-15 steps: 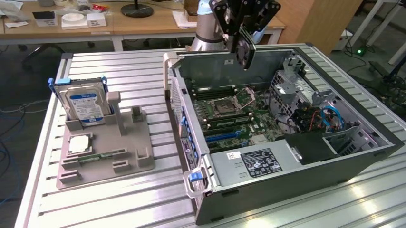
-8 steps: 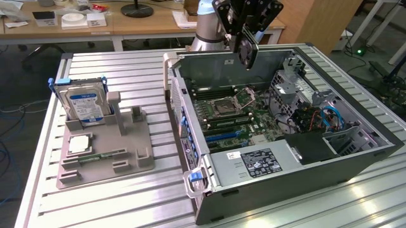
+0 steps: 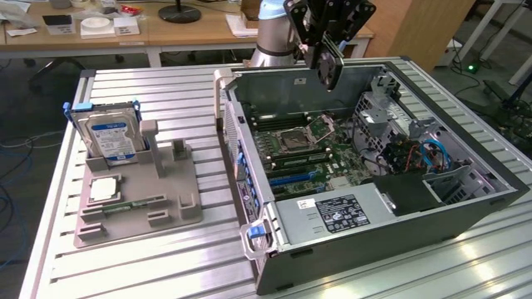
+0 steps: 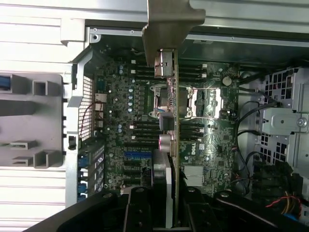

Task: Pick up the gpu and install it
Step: 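Pick up the gpu and move the gpu toward the slot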

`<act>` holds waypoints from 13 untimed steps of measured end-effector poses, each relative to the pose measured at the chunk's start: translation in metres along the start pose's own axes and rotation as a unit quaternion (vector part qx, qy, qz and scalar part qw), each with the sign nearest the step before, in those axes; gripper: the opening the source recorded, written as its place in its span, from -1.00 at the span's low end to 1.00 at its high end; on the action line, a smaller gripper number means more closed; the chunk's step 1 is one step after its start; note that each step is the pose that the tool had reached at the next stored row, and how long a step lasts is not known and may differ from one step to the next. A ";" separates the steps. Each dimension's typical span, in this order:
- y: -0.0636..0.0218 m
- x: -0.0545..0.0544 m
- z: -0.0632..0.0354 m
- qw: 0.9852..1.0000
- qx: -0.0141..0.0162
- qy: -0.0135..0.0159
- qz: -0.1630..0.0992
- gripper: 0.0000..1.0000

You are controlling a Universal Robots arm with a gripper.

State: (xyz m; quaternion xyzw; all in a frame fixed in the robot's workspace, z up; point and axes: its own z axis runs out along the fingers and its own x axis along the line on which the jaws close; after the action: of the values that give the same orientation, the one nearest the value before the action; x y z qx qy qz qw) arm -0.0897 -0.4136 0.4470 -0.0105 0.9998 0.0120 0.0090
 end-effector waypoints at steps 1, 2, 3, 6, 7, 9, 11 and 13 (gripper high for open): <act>0.0000 -0.001 0.0000 1.000 0.000 0.000 0.000 -0.44; -0.0001 -0.003 0.0001 1.000 0.000 0.000 0.000 -0.44; -0.0001 -0.004 0.0001 1.000 -0.001 0.000 0.000 -0.44; -0.0002 -0.008 0.0001 1.000 -0.001 0.000 0.000 -0.44; -0.0002 -0.009 0.0002 1.000 -0.001 0.000 0.000 -0.44; -0.0002 -0.011 0.0002 1.000 -0.002 0.000 0.000 -0.44; -0.0003 -0.014 0.0003 1.000 -0.002 0.000 0.000 -0.44; -0.0004 -0.016 0.0003 1.000 -0.002 0.000 0.000 -0.44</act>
State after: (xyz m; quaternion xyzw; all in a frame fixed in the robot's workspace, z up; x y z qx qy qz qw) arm -0.0736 -0.4136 0.4470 -0.0104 0.9998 0.0141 0.0090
